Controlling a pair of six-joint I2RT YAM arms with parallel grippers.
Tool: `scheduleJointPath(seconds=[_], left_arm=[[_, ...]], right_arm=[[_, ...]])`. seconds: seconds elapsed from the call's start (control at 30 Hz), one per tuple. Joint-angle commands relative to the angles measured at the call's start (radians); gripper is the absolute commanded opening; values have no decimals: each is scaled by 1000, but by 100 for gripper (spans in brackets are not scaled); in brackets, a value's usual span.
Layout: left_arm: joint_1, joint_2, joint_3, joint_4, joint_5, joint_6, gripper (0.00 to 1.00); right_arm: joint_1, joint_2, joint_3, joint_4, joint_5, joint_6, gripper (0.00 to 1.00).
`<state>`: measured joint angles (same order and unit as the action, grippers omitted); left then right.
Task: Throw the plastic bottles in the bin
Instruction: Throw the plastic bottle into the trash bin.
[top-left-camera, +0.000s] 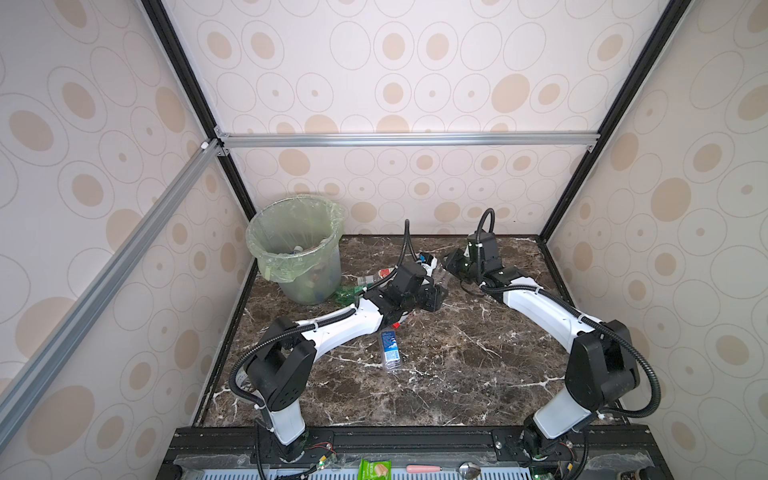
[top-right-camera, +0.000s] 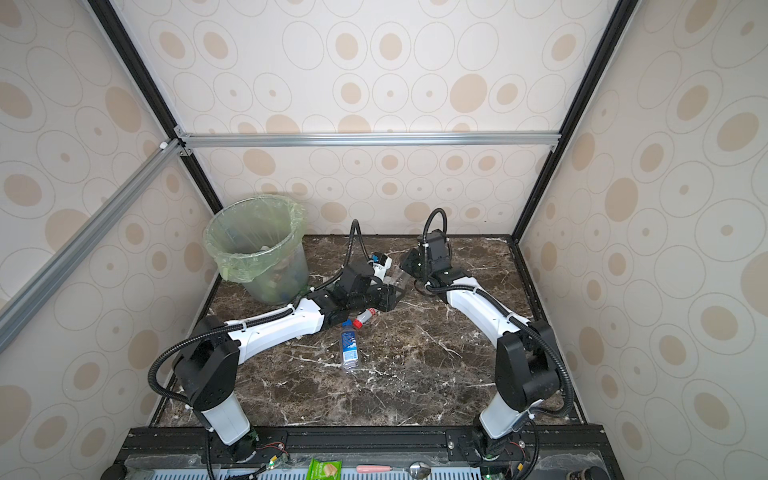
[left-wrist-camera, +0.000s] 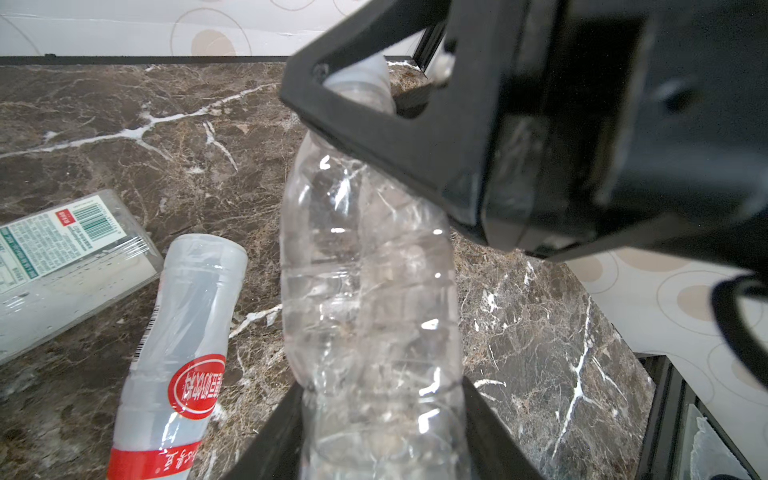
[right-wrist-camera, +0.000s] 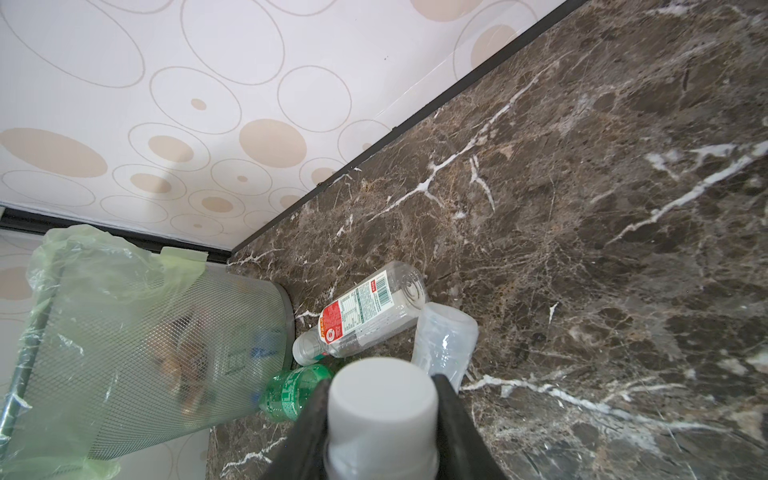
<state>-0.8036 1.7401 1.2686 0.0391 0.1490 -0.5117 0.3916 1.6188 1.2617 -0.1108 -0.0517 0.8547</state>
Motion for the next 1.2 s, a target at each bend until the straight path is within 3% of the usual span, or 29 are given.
scheduleJointPath(seconds=[0.0, 0.23, 0.57, 0.73, 0.9, 1.17], left_arm=[[-8, 11, 51, -20, -28, 8, 53], [-6, 19, 84, -66, -50, 28, 54], [28, -1, 107, -123, -67, 46, 55], [76, -45, 126, -169, -81, 67, 55], [140, -97, 143, -226, -88, 96, 56], [256, -183, 181, -299, -99, 138, 57]], right_arm=[[7, -47, -14, 13, -16, 18, 33], [7, -77, -30, 0, 3, -2, 49], [3, -142, -50, -22, 39, -42, 64], [4, -169, -63, -31, 47, -61, 77], [5, -181, -72, -15, 6, -88, 99], [102, -200, -45, 72, -46, -235, 99]])
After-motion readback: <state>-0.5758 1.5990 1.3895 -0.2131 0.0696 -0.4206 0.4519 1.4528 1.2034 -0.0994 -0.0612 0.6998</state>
